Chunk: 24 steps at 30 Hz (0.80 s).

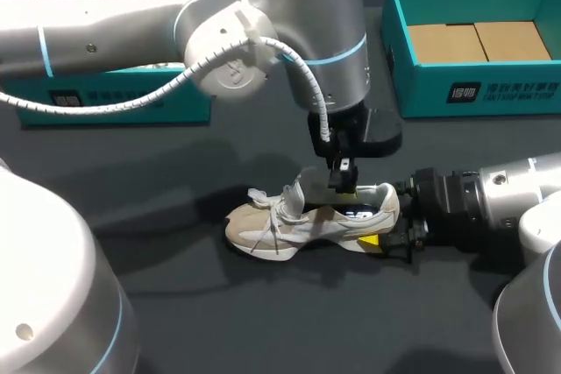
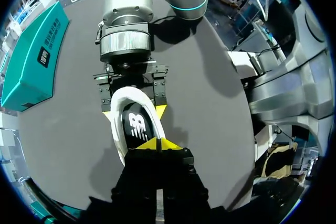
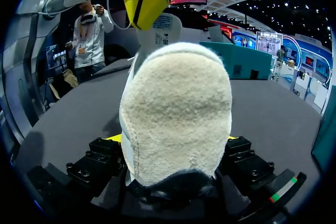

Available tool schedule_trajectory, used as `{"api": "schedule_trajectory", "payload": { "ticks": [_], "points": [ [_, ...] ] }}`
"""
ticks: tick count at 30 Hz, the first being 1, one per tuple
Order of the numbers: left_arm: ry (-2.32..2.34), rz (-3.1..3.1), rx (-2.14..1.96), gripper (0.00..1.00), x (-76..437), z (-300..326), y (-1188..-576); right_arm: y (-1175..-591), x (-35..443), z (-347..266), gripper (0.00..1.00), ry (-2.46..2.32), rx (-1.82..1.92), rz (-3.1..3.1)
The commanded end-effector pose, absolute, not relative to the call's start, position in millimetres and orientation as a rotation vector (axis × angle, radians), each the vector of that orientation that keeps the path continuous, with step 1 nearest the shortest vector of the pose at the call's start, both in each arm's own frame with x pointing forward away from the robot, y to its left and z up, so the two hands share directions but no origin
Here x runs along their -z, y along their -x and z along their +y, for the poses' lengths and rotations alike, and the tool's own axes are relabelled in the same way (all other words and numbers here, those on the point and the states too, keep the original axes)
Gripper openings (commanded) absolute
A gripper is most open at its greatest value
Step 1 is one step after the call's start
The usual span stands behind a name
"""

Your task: Take the shoe out of the shoebox, open the shoe tongue, remove and reinsert the insole, then place the shoe into the shoebox

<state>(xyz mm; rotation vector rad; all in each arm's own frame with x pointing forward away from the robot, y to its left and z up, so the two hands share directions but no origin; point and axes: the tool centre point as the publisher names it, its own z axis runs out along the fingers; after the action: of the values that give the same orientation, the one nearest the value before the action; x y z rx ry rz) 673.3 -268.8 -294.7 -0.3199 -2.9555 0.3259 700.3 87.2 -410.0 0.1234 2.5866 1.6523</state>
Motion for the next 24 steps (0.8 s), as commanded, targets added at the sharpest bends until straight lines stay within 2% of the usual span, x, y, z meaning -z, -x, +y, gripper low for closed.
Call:
{"api": "schedule_trajectory", "payload": {
  "ticks": [1, 13, 24],
  "points": [
    [0.323, -2.937, -0.306, 0.0, 301, -273, -676, -700, 412, 87, 0.0, -0.123, -1.648, 2.59],
    [0.253, -2.914, -0.262, 0.0, 338, -290, -690, -700, 412, 87, 0.0, -0.123, -1.648, 2.59],
    [0.225, -2.917, -0.212, 0.0, 357, -275, -686, -700, 412, 87, 0.0, -0.123, -1.648, 2.59]
  ]
}}
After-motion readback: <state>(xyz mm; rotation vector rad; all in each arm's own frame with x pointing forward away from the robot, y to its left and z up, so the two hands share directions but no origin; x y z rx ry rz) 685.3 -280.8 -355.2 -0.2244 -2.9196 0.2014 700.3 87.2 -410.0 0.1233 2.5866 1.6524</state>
